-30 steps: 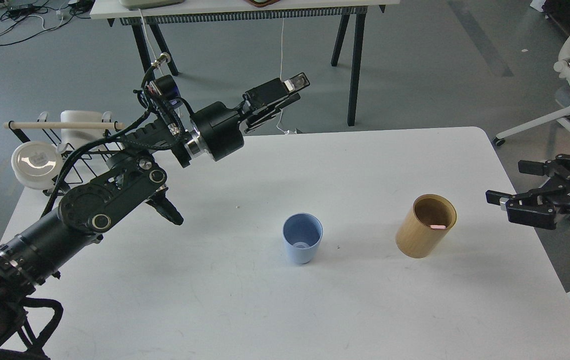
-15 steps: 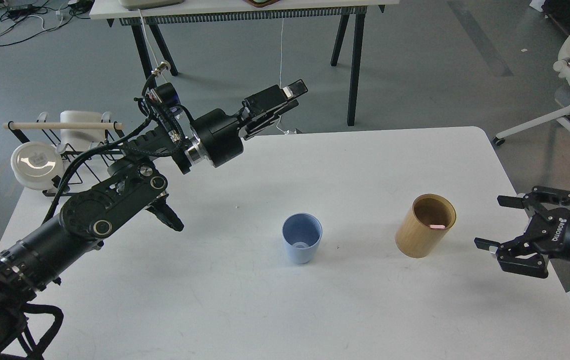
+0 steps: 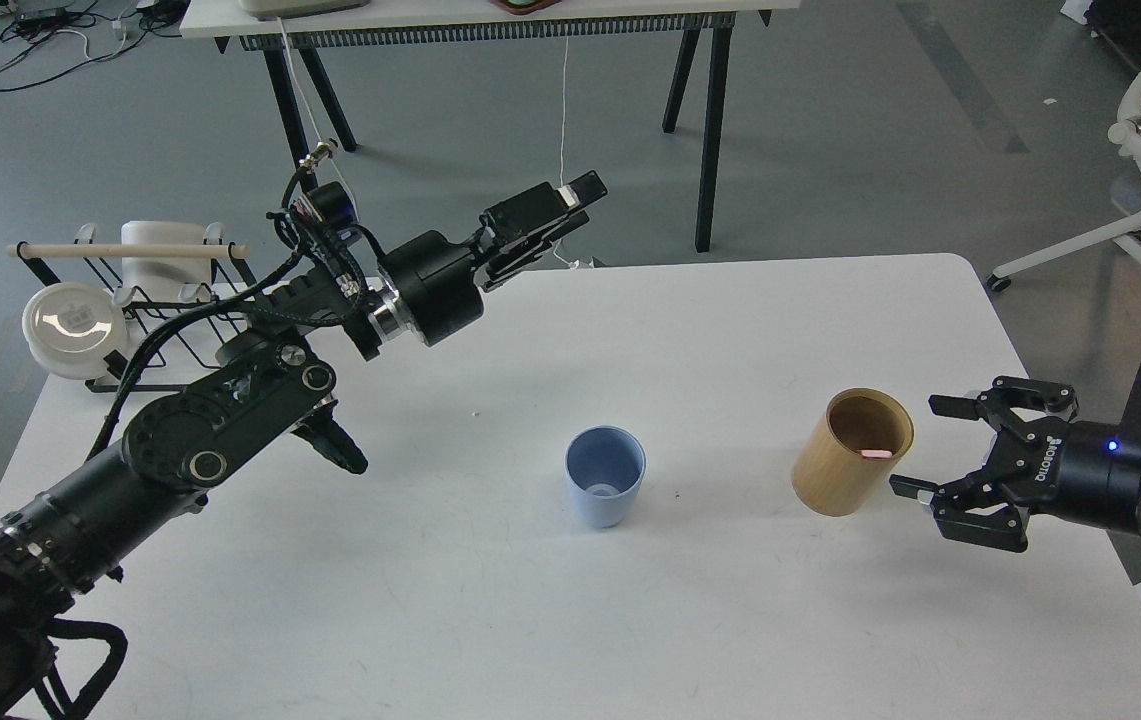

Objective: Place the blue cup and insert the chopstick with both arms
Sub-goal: 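Move the right gripper to the tan cup and grasp the pink stick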

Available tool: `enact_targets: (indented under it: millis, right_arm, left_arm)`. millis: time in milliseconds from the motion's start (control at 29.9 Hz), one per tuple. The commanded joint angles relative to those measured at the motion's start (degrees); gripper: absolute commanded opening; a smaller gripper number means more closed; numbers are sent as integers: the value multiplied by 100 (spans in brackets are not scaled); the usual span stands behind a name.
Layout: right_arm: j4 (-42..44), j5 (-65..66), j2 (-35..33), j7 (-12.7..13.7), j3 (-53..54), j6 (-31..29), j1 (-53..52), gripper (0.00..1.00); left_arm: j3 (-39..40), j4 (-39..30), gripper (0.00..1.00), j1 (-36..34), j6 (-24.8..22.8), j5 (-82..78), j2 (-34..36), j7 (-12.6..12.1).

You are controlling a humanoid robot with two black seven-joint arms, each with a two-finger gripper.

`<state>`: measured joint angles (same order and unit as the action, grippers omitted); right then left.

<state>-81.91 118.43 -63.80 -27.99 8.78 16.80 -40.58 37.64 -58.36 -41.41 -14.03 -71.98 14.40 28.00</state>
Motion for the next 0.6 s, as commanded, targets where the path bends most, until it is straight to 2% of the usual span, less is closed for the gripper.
enact_targets:
  millis: [0, 301, 401, 568]
  right_arm:
    - [0, -48, 121, -1, -25, 7, 85, 89]
    - [0, -110, 315, -1, 54, 25, 155, 82]
    - [0, -224, 315, -1, 54, 25, 155, 76]
    - [0, -242, 315, -1, 54, 25, 155, 61]
  left_arm:
    - [-3, 8, 63, 10, 14, 0, -25, 0]
    - [-47, 17, 64, 115, 155, 0, -7, 0]
    - [-47, 8, 64, 124, 164, 0, -16, 0]
    - [-47, 17, 64, 133, 164, 0, -25, 0]
